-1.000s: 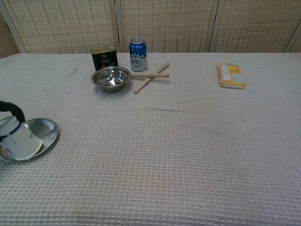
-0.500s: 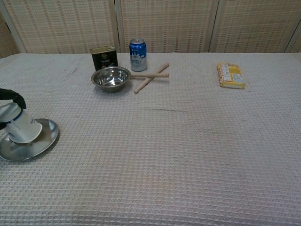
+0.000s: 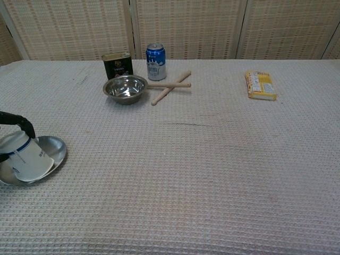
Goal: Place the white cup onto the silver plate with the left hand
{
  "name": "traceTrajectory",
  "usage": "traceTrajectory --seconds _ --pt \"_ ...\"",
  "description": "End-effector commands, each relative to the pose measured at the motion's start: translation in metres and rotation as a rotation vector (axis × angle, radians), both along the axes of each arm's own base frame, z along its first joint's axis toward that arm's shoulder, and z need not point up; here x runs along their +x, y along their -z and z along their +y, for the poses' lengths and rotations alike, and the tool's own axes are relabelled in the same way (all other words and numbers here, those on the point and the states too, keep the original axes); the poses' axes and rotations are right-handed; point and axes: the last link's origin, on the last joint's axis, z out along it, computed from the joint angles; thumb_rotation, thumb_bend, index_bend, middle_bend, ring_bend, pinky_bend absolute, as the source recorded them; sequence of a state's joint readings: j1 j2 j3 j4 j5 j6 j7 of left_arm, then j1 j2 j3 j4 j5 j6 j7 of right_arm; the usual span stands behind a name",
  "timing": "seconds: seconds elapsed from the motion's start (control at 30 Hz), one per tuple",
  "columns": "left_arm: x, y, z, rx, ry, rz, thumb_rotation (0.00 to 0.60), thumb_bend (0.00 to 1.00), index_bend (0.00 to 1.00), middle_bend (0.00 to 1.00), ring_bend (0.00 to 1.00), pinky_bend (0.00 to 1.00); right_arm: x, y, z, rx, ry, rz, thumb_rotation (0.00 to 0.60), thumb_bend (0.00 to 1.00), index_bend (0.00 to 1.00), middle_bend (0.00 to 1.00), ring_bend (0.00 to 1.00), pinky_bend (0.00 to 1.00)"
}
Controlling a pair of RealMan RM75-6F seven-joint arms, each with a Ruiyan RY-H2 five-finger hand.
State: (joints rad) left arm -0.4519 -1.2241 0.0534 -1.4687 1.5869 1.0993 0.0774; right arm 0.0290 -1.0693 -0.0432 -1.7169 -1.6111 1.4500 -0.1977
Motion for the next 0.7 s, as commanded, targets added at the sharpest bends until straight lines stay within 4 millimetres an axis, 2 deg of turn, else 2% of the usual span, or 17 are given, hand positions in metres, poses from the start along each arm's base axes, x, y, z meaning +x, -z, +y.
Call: traceTrajectory --seconds 0.03,0.2,0.37,0.7 --pt "-0.001 -0.002 0.005 0.021 0.007 0.016 0.6 0.49 0.54 0.72 0.78 0.96 0.0 0.0 0.0 0.0 0.0 0.0 0.6 0.15 0.0 0.0 0.0 0.0" --pt "-0.011 -0.002 0.02 0.142 0.012 0.1 0.6 0.49 0.54 0.72 0.78 0.96 0.0 0.0 0.001 -0.002 0.0 0.0 0.6 0.15 0.0 0.0 0.0 0.0" --pt "-0.019 -0.001 0.026 0.221 0.011 0.181 0.6 0.49 0.54 0.72 0.78 0.96 0.0 0.0 0.0 0.001 0.001 0.001 0.6 0.15 0.0 0.0 0.0 0.0" --pt "-0.004 0.005 0.001 0.016 0.008 0.049 0.6 0.49 0.54 0.72 0.78 0.95 0.0 0.0 0.001 0.0 0.0 0.001 0.6 0.15 0.0 0.0 0.0 0.0"
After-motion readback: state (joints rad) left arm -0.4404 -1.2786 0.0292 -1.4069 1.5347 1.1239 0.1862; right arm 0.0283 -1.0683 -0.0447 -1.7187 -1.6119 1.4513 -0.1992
